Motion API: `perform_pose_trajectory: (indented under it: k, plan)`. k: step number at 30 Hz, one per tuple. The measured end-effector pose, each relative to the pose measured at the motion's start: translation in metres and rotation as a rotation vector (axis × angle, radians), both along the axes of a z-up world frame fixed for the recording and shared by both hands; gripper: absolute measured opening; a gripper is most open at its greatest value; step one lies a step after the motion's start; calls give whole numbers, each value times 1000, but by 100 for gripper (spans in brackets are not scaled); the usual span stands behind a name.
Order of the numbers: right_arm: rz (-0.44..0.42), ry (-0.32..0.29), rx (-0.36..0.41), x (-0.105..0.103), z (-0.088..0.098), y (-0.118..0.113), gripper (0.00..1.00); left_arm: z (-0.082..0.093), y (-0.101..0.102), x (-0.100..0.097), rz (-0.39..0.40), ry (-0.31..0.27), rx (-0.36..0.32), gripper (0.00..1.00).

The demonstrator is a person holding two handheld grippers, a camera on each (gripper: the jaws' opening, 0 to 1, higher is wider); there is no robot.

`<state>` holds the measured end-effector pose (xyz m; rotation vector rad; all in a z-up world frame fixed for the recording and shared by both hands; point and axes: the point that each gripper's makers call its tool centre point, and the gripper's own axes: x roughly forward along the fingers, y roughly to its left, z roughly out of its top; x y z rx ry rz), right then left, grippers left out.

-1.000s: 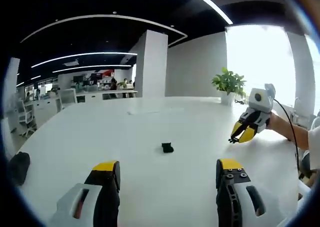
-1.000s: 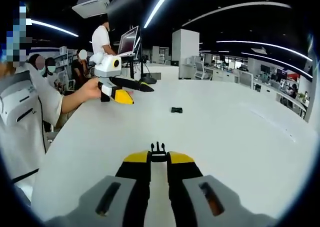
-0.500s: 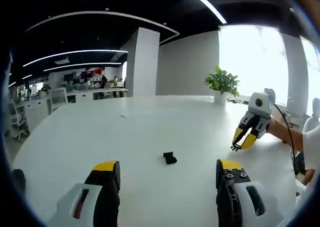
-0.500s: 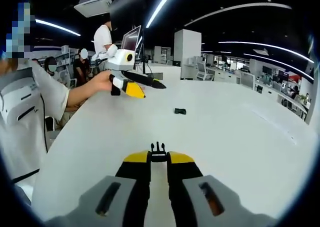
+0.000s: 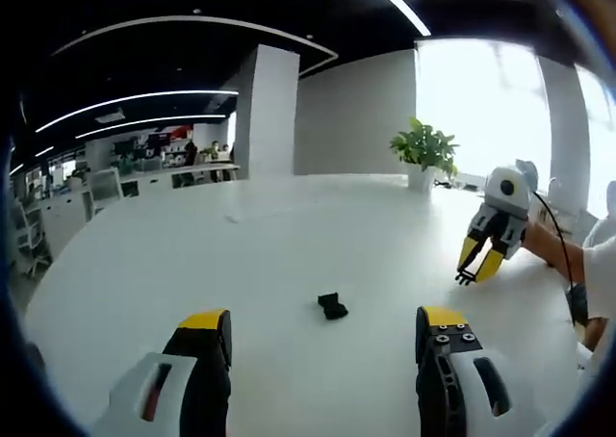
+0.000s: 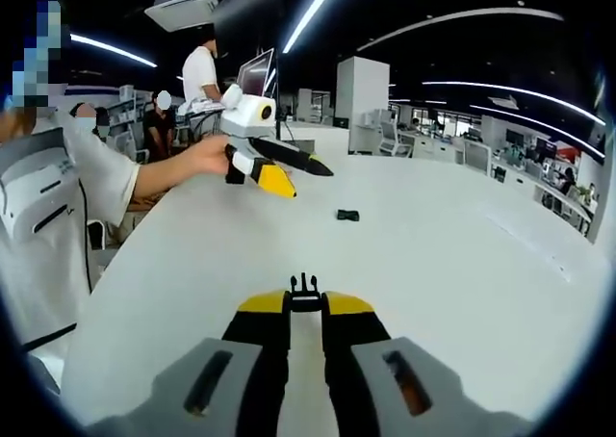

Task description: Snap the two parts of the plastic buckle together until the buckle closes and remains connected.

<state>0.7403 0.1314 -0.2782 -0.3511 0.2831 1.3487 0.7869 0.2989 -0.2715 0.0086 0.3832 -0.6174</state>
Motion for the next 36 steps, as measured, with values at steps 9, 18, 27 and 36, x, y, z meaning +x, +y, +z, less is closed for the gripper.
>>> perform_pose_trajectory:
  k: [9,18,27,36]
  plan:
    - [0,-12,0,1,1,0,11,-7,-4,11,-40,15,41,79]
    - [2,-14,6,0,2,-2,11,-13,-15,14,-109,33,95,79]
    - [-2,-21,13,-1,2,-5,11,-17,-19,16,-156,25,141,77]
    - [-4,-23,16,-1,2,-5,11,-19,-24,15,-221,-3,176,65]
